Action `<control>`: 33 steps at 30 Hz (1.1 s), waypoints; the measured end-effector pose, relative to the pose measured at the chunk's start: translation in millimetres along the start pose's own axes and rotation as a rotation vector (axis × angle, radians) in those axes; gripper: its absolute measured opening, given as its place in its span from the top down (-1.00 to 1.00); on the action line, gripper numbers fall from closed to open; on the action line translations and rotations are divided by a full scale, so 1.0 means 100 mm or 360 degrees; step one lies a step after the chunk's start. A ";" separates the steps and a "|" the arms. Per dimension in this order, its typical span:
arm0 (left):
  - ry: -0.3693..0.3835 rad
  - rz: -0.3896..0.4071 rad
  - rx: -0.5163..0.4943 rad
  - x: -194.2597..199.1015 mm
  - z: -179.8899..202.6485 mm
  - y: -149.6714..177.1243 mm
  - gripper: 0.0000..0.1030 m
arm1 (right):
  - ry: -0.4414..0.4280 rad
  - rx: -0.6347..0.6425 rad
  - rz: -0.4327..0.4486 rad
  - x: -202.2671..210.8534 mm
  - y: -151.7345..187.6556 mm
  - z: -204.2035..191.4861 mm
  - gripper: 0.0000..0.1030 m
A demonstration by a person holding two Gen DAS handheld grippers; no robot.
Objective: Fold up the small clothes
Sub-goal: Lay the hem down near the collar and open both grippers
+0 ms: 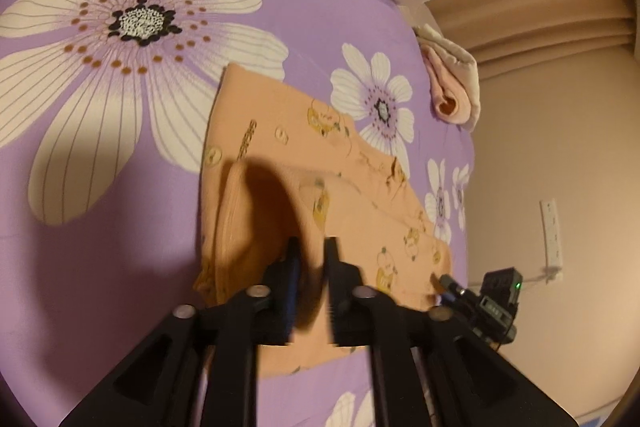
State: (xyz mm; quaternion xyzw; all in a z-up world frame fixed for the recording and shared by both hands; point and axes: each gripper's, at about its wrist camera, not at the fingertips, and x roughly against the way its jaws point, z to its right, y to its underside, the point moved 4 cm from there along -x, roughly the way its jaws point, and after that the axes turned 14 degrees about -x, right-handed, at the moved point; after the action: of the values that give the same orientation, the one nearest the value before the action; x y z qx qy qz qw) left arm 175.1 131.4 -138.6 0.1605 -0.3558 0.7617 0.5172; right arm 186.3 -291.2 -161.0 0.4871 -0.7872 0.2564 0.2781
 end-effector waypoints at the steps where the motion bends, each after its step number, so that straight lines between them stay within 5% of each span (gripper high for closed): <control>1: -0.0005 -0.0002 -0.0001 0.01 0.00 0.01 0.44 | -0.0010 0.0001 0.0004 0.03 0.01 0.00 0.35; 2: 0.0002 0.0004 -0.0002 0.02 0.00 0.03 0.29 | -0.0021 -0.0010 0.0013 0.05 0.00 0.01 0.35; 6: 0.0007 0.0001 -0.0025 0.01 0.04 0.06 0.29 | -0.0007 -0.0019 0.0030 0.05 -0.02 0.01 0.37; 8: -0.0019 0.0000 -0.0041 -0.02 0.05 0.05 0.29 | 0.0020 0.0001 0.0032 0.02 -0.02 0.00 0.60; 12: -0.0058 0.0025 -0.0049 -0.05 0.05 0.03 0.81 | 0.0055 0.0069 0.0064 0.01 0.01 -0.09 0.82; 15: -0.0066 0.0088 -0.0015 -0.03 0.00 -0.04 0.94 | 0.0055 0.0112 0.0091 0.04 0.01 -0.15 0.87; 25: -0.0054 0.0225 0.0056 -0.09 0.00 -0.53 0.96 | -0.0116 0.0001 0.0168 0.04 -0.37 -0.31 0.88; 29: 0.0001 0.0298 0.0307 -0.15 -0.12 -0.90 0.97 | -0.0215 -0.0251 0.0232 -0.03 -0.77 -0.31 0.85; 33: -0.0084 0.0261 0.0522 -0.28 -0.40 -1.00 0.96 | -0.0123 -0.0506 0.0304 -0.16 -1.05 -0.13 0.71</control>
State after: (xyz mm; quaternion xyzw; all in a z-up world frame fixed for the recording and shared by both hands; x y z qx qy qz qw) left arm 281.3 161.8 -145.9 0.2332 -0.2521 0.8446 0.4108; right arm 290.7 -313.7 -149.0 0.3696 -0.8705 0.1350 0.2957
